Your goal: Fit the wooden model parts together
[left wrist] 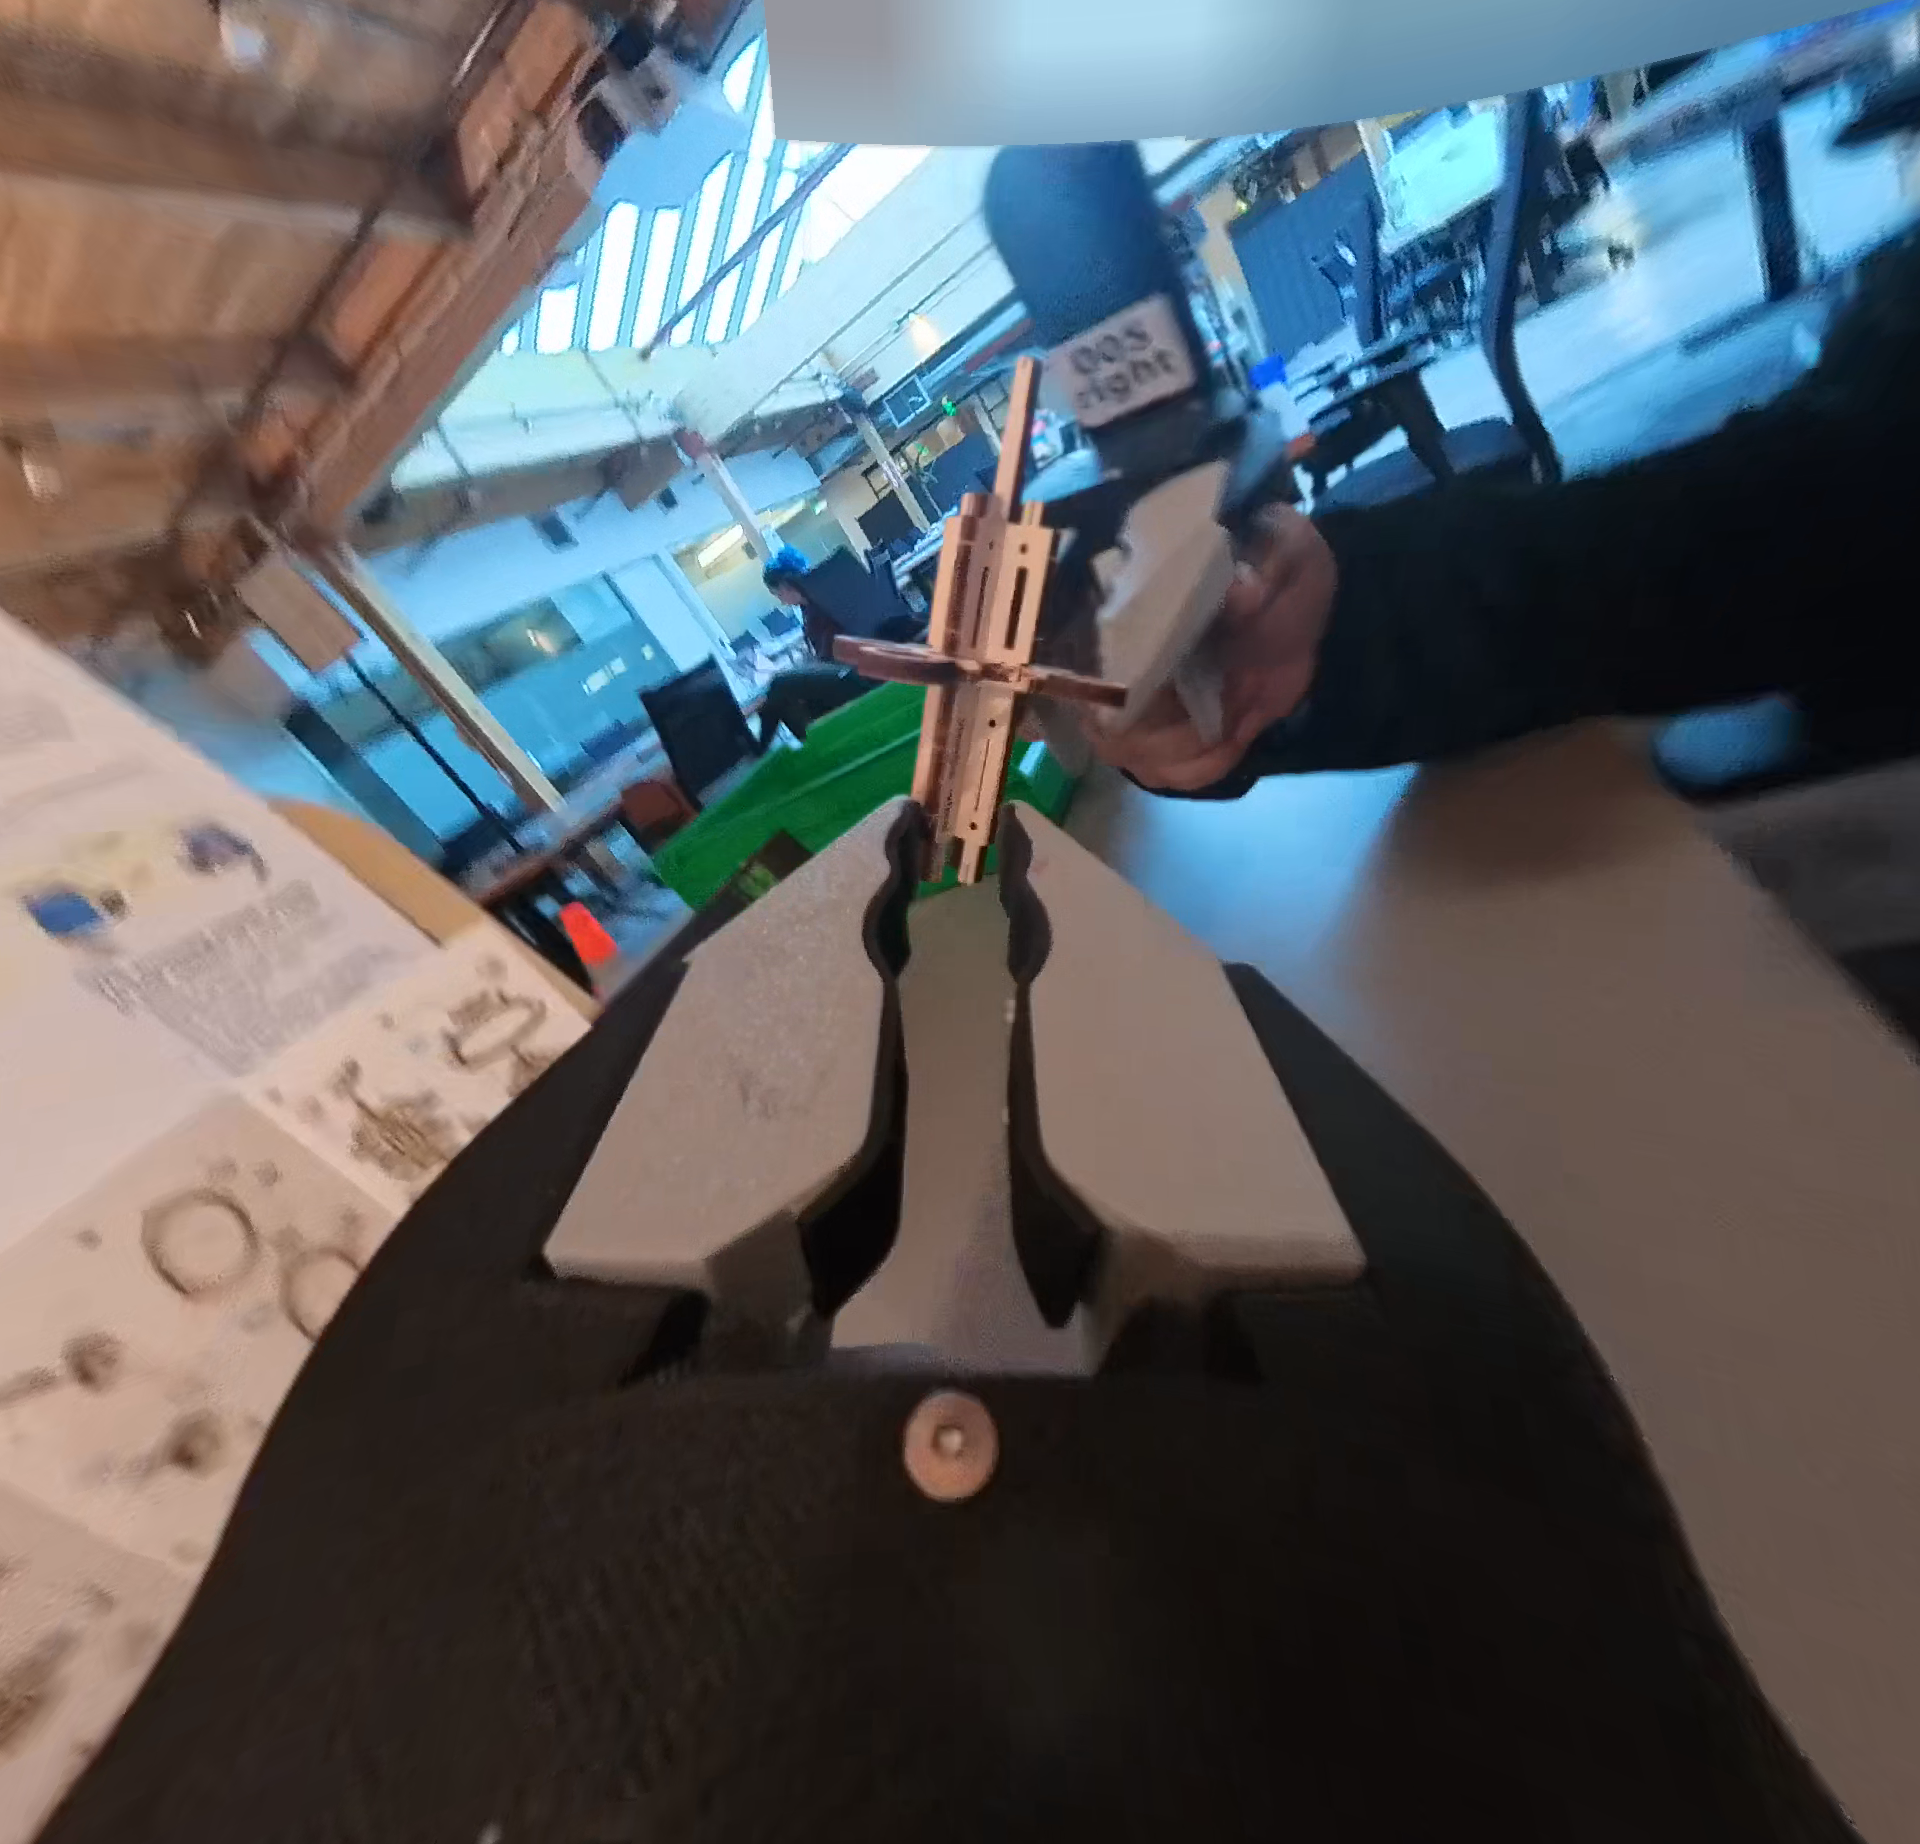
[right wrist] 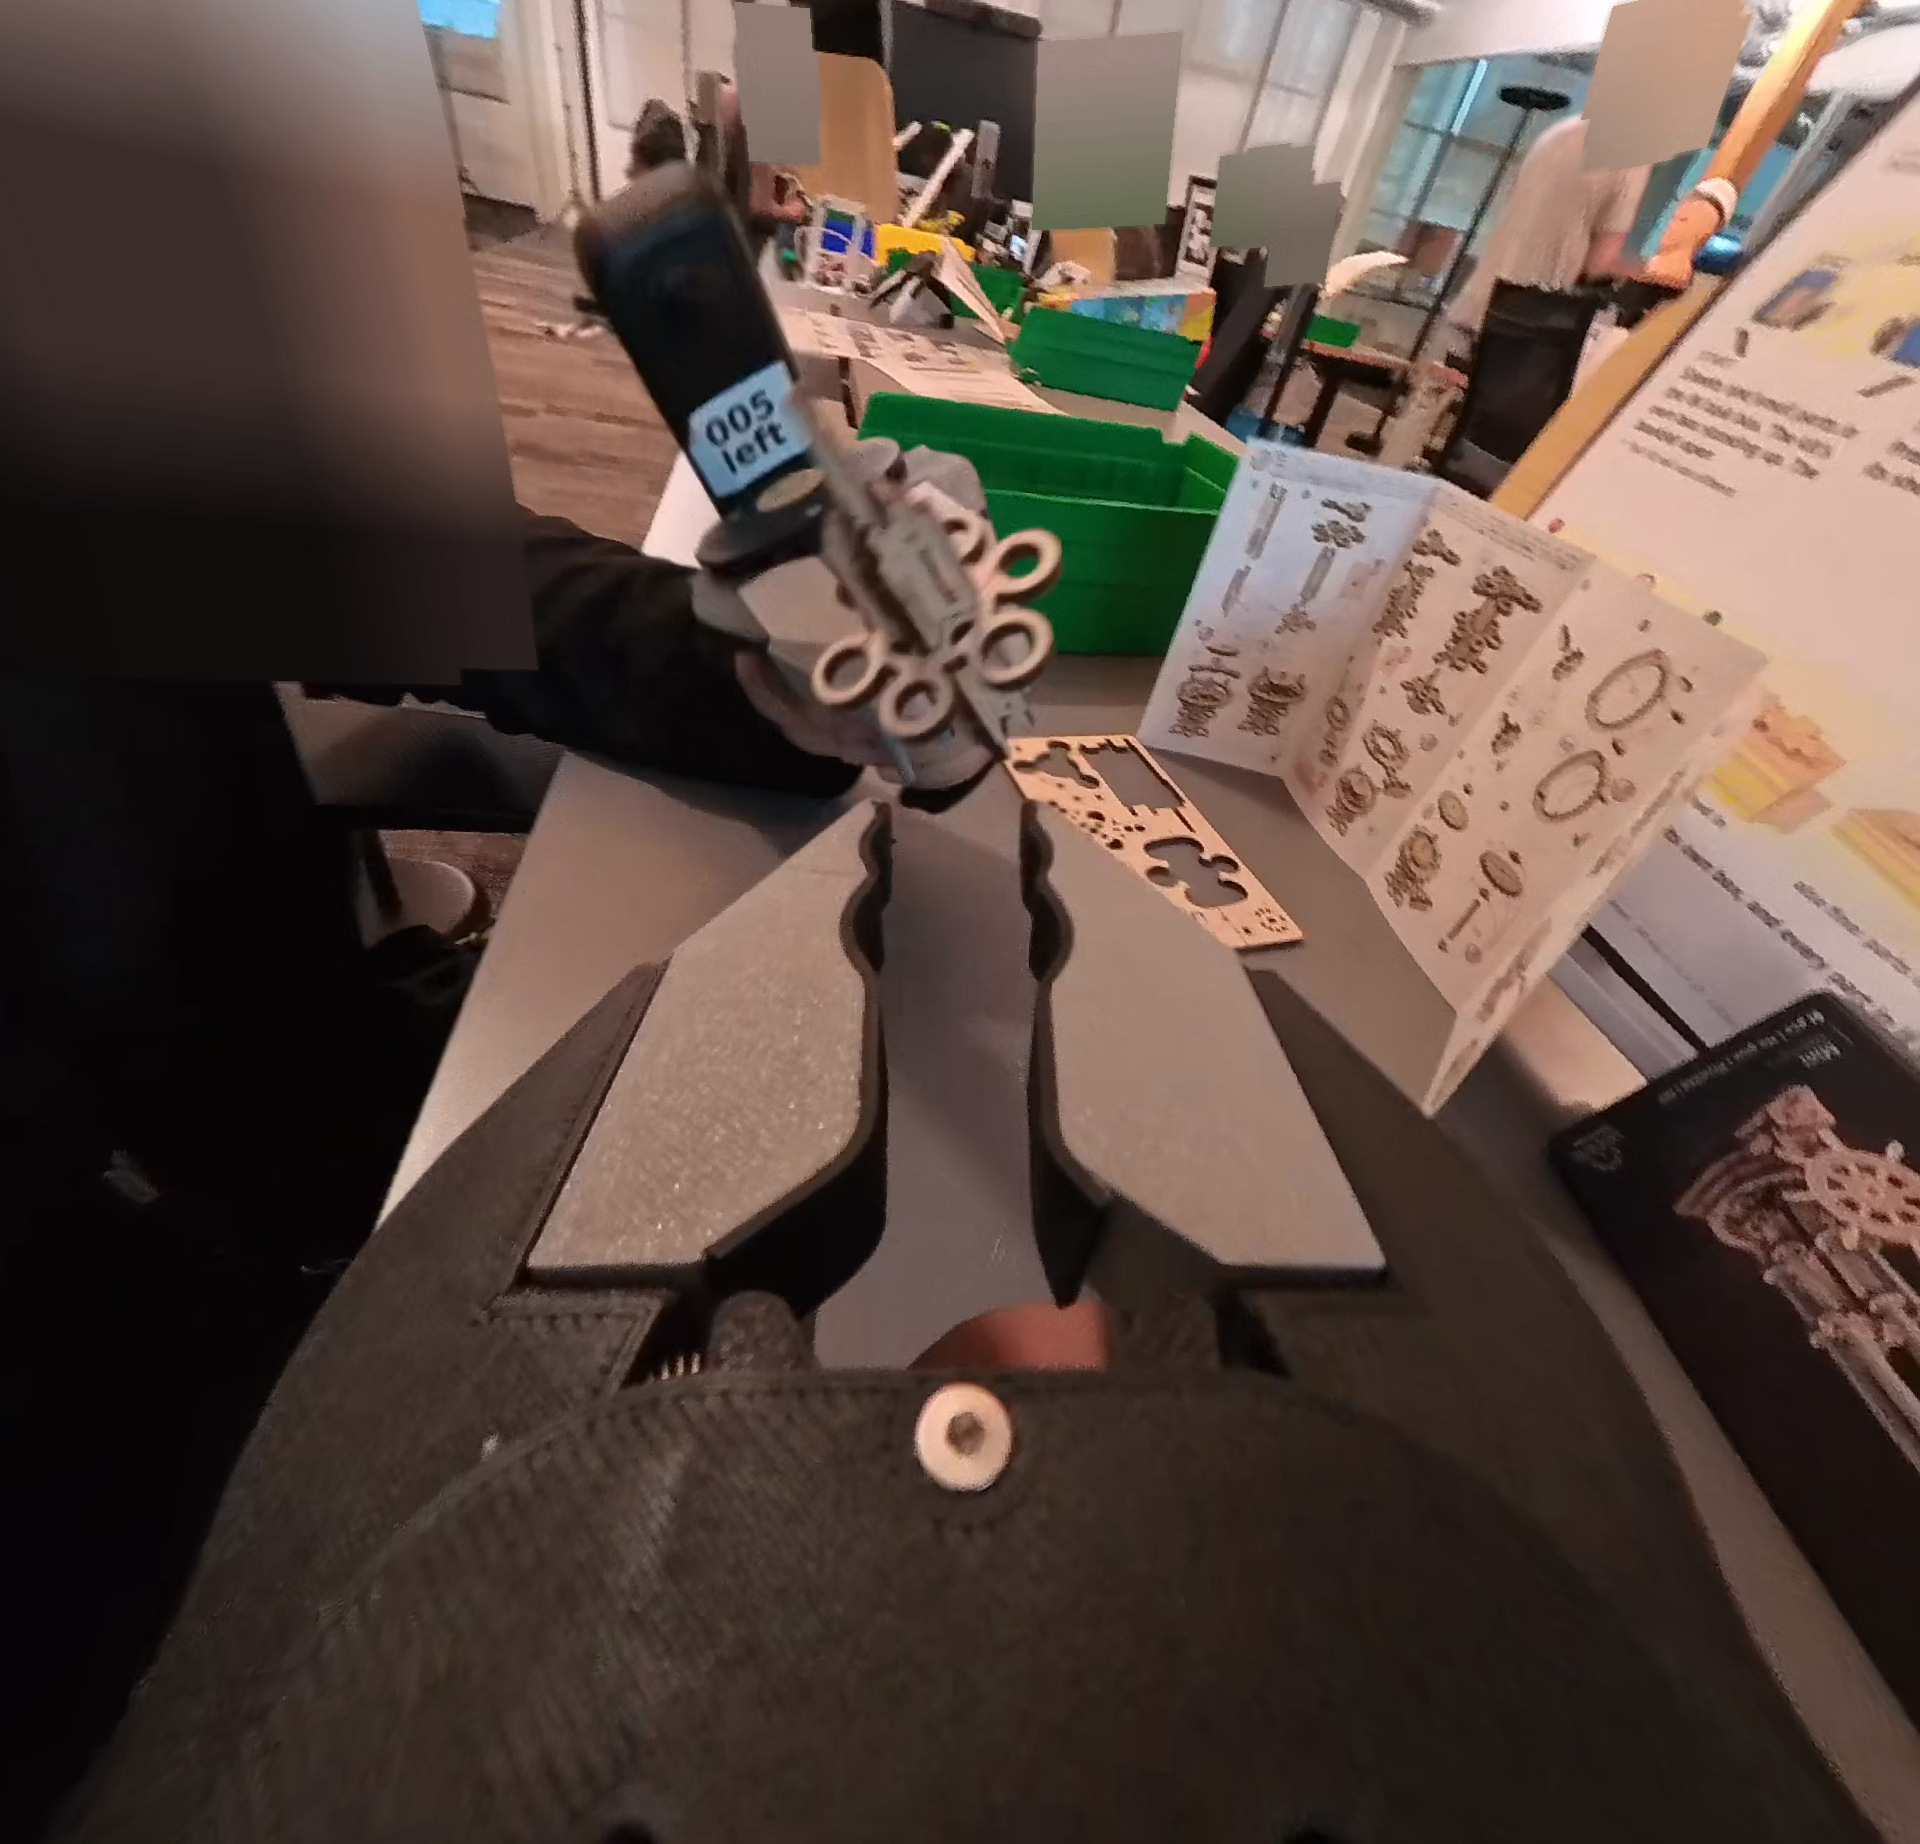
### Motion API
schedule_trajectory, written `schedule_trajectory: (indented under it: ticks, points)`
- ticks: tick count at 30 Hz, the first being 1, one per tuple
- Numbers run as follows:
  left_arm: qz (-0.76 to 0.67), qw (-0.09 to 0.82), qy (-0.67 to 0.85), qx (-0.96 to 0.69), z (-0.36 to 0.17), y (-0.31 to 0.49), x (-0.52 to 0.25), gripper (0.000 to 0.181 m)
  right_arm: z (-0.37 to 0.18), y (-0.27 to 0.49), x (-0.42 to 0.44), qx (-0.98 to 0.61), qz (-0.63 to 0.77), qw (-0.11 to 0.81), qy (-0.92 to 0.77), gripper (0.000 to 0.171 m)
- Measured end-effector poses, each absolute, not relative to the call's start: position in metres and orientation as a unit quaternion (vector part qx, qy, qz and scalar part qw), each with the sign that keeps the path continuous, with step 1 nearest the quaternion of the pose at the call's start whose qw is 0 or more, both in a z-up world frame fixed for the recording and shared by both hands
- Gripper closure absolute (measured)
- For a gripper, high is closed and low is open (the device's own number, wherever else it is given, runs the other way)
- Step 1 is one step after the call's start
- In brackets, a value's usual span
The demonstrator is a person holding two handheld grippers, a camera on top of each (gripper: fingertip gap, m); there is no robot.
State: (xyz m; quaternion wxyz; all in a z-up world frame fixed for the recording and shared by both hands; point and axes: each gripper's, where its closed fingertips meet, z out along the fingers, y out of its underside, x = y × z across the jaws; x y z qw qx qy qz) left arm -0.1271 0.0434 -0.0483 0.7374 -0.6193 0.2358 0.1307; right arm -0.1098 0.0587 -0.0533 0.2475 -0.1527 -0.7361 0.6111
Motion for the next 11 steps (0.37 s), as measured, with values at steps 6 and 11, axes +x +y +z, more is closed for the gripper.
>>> schedule_trajectory:
  ticks: [6, 11]
  points:
    - [-0.262, 0.678, -0.014, -0.687, -0.071, 0.065, -0.144, 0.170, -0.071, 0.072, -0.142, -0.248, 0.580, 0.258, -0.732, 0.140]
    - [-0.455, 0.635, -0.108, -0.615, -0.065, 0.066, -0.138, 0.170, -0.079, 0.074, -0.152, -0.286, 0.576, 0.235, -0.729, 0.140]
